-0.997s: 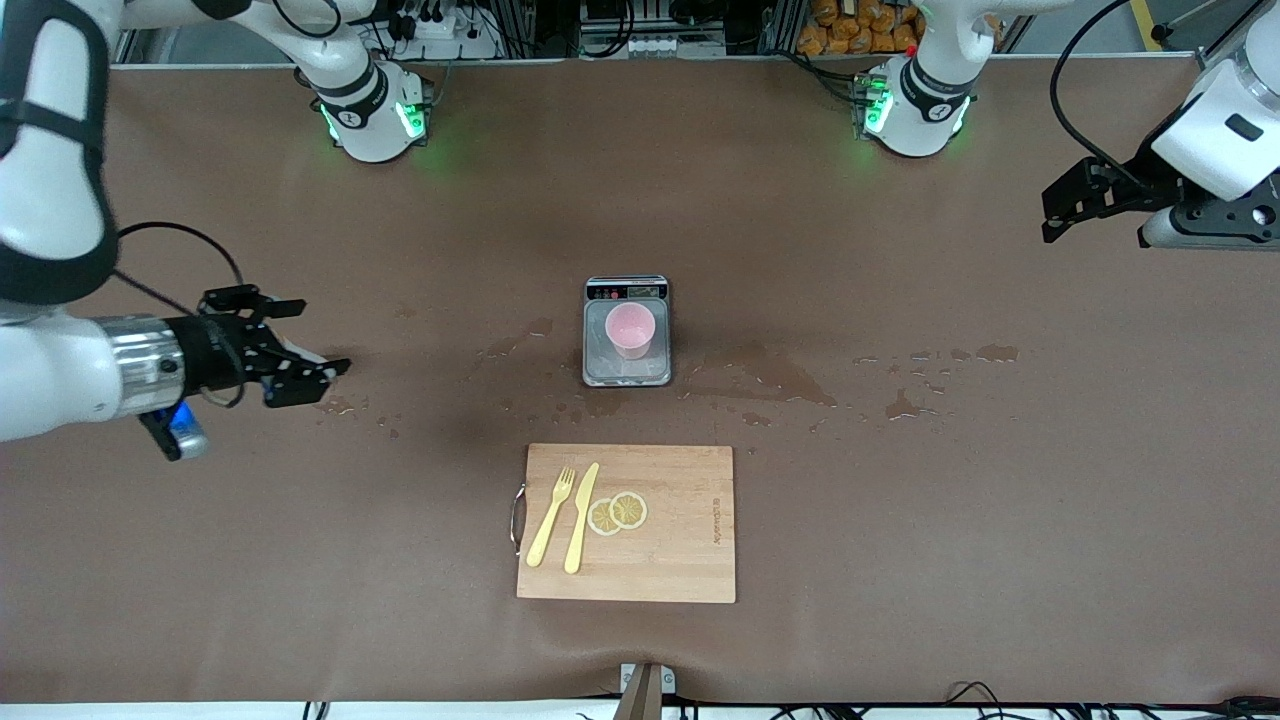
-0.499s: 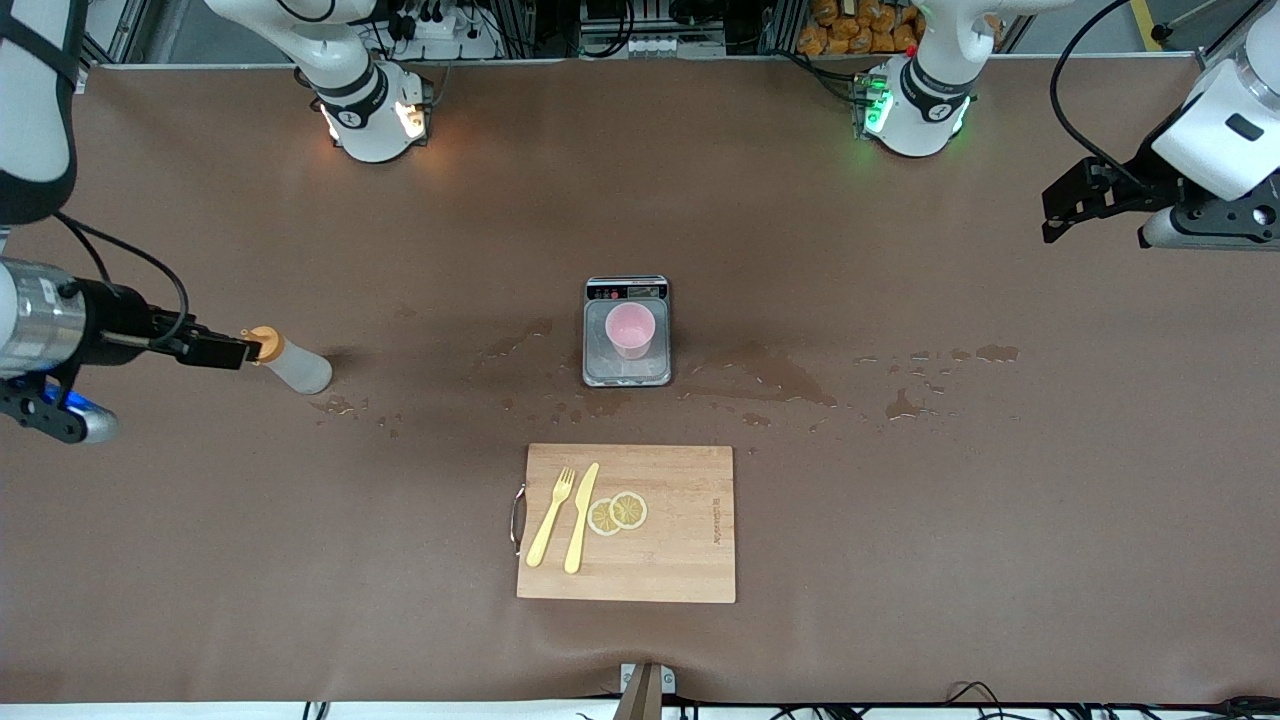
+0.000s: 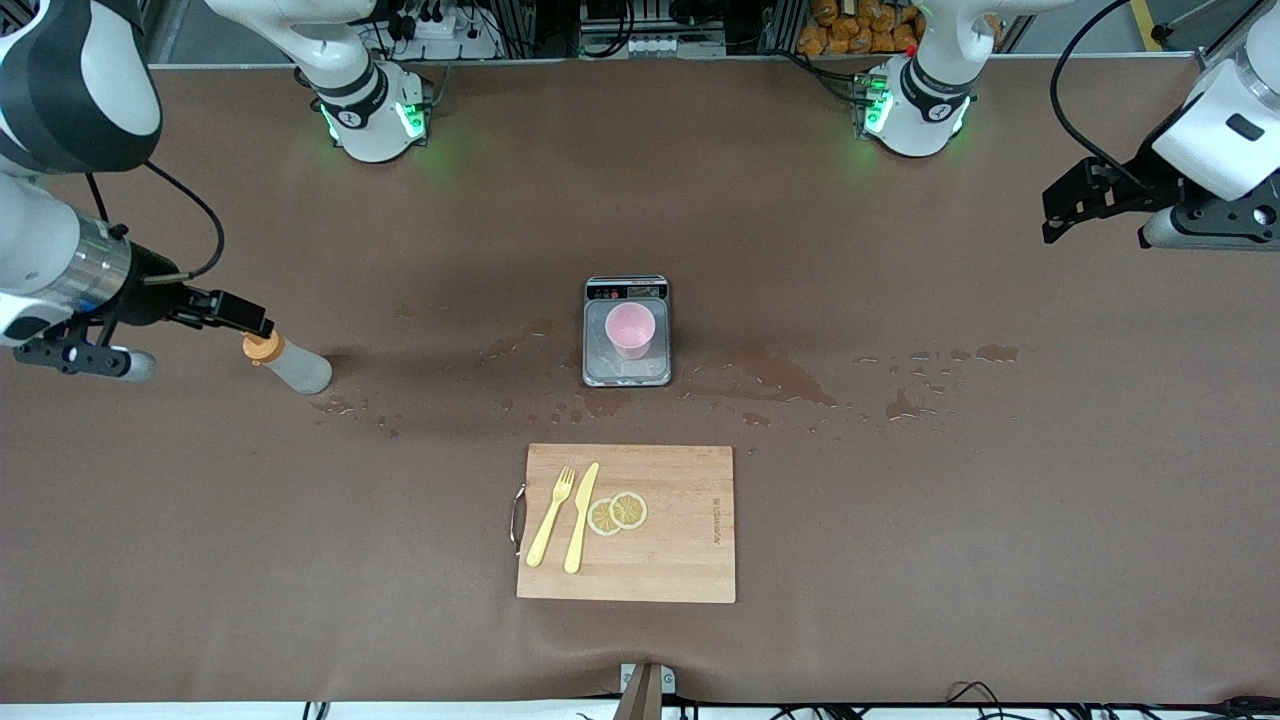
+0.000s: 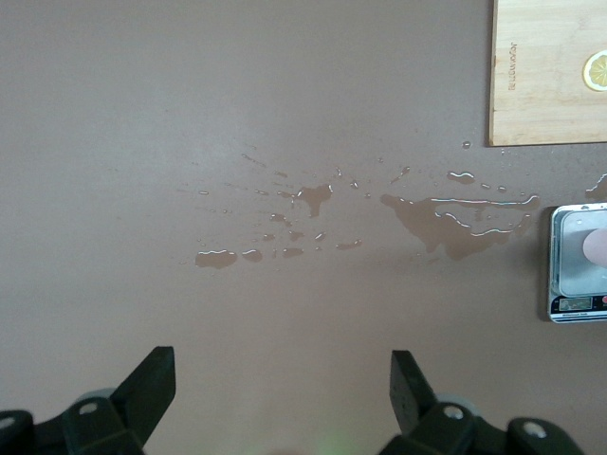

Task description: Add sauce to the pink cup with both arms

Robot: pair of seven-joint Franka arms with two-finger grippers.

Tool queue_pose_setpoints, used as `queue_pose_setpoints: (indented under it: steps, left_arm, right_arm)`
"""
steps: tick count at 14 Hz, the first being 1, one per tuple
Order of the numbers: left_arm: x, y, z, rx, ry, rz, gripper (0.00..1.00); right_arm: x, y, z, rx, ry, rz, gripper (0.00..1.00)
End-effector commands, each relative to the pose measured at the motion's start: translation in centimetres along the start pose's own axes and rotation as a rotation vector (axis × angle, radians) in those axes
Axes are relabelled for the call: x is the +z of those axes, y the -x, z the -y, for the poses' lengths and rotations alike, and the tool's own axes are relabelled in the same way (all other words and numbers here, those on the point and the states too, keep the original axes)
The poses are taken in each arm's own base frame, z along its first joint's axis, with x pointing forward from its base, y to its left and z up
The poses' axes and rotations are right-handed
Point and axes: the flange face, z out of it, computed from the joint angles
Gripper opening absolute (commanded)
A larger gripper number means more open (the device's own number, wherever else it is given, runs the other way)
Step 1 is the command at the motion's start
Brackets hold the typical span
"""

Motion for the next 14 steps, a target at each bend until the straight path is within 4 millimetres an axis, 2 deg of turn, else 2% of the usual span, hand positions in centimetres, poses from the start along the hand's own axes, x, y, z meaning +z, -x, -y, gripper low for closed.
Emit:
queue_pose_setpoints:
  steps: [1,3,5,7,14]
  left_arm:
    - [-0.3,0.2,0.0,0.004,0.014,-0.012,1.0]
    - [-0.4,0.2,-0.3,0.011,0.014,-0.013,1.0]
    - [-0.6,0.5,0.0,0.0,0.016,-0.013,1.0]
    - [-0.8,0.5,0.5,-0.003,0.019,-0.016,1.0]
    - [-0.9,0.4,1.0,-0.011,0.015,-0.019,1.0]
  right_arm:
    - [-0.6,1.5,-0.3,-0.021,0.007,-0.045,1.0]
    - [-0.8,1.4,-0.5,-0.019,0.007,-0.053,1.0]
    - [-2.5,1.1,0.4,-0.036,0.024,-0.083,1.0]
    - [-4.0,0.5,0.5,-0.042,0.029,-0.115,1.0]
    - [-6.4,-0.5,1.0,-0.052,0.059,-0.165,1.0]
